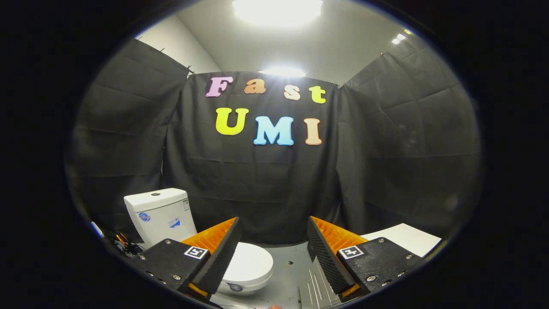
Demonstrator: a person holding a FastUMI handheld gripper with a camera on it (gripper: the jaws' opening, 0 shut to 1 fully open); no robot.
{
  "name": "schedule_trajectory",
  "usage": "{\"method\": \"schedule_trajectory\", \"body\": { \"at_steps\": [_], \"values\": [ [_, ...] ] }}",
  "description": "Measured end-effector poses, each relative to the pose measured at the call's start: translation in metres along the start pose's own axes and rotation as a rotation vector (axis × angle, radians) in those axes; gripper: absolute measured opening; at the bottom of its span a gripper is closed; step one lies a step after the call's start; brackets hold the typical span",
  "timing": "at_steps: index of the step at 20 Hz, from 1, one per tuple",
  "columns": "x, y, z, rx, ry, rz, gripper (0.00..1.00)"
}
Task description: Open the toilet lid.
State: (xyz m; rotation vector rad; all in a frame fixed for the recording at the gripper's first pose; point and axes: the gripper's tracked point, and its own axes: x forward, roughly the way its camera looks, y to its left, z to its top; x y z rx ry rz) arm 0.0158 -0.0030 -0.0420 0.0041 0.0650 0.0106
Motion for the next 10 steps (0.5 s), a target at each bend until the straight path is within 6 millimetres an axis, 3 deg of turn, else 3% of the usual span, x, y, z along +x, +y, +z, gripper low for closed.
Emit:
{"method": "schedule_trajectory", "body": {
  "at_steps": [10],
  "values": [
    [0.022,0.028,-0.043,0.036,0.039,0.044,0.95]
  ]
}}
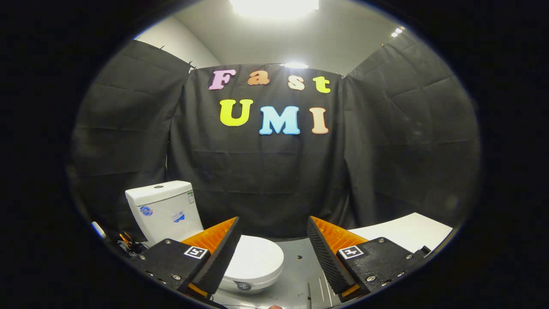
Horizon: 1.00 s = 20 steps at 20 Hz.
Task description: Open the toilet lid.
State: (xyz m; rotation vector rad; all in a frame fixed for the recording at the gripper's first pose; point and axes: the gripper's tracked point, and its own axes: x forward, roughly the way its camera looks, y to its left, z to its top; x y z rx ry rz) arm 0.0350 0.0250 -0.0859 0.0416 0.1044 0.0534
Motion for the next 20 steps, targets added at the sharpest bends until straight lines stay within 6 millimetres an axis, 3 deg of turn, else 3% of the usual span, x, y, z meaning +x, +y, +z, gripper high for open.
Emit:
{"method": "schedule_trajectory", "body": {
  "at_steps": [8,12,16,20],
  "values": [
    [0.035,0.061,-0.068,0.191,0.109,0.104,0.95],
    [0.051,0.086,-0.13,0.253,0.236,0.124,0.95],
    [0.059,0.104,-0.179,0.294,0.323,0.154,0.96],
    [0.063,0.103,-0.198,0.291,0.351,0.138,0.96]
  ]
}}
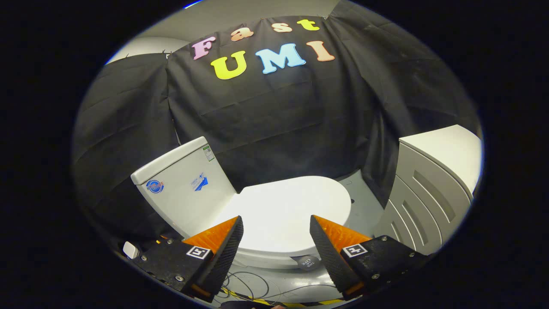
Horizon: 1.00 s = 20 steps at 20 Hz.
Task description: Open the toilet lid.
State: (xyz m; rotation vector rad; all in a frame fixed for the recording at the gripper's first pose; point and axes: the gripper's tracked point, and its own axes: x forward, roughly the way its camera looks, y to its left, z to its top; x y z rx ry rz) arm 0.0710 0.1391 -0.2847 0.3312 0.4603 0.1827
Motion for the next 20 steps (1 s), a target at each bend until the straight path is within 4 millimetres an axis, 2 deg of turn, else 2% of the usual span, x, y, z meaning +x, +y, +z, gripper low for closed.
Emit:
{"method": "schedule_trajectory", "body": {
  "at_steps": [5,8,11,13,18,20],
  "values": [
    [0.007,0.013,-0.014,0.114,0.021,0.052,0.96],
    [0.016,0.026,-0.04,0.243,0.063,0.114,0.96],
    [0.025,0.029,-0.058,0.429,0.084,0.154,0.96],
    [0.035,0.016,-0.08,0.507,0.097,0.132,0.95],
    [0.053,-0.034,-0.133,0.659,0.124,0.018,0.94],
    [0.057,-0.052,-0.146,0.758,0.102,-0.003,0.94]
  ]
}}
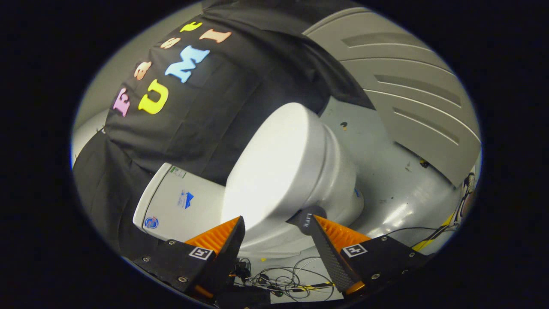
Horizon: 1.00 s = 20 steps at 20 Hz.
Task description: Open the toilet lid.
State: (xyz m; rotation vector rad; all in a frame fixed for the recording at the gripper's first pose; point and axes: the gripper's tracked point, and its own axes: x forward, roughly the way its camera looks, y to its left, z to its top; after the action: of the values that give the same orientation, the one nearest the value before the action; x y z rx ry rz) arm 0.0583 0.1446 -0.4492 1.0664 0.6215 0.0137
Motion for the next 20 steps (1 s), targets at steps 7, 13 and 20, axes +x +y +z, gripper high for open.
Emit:
{"method": "schedule_trajectory", "body": {
  "at_steps": [7,13,20],
  "values": [
    [-0.002,-0.024,0.017,0.159,-0.098,0.009,0.73],
    [0.009,-0.027,0.006,0.218,-0.061,0.038,0.72],
    [0.023,-0.037,0.008,0.325,-0.113,0.099,0.46]
  ]
}}
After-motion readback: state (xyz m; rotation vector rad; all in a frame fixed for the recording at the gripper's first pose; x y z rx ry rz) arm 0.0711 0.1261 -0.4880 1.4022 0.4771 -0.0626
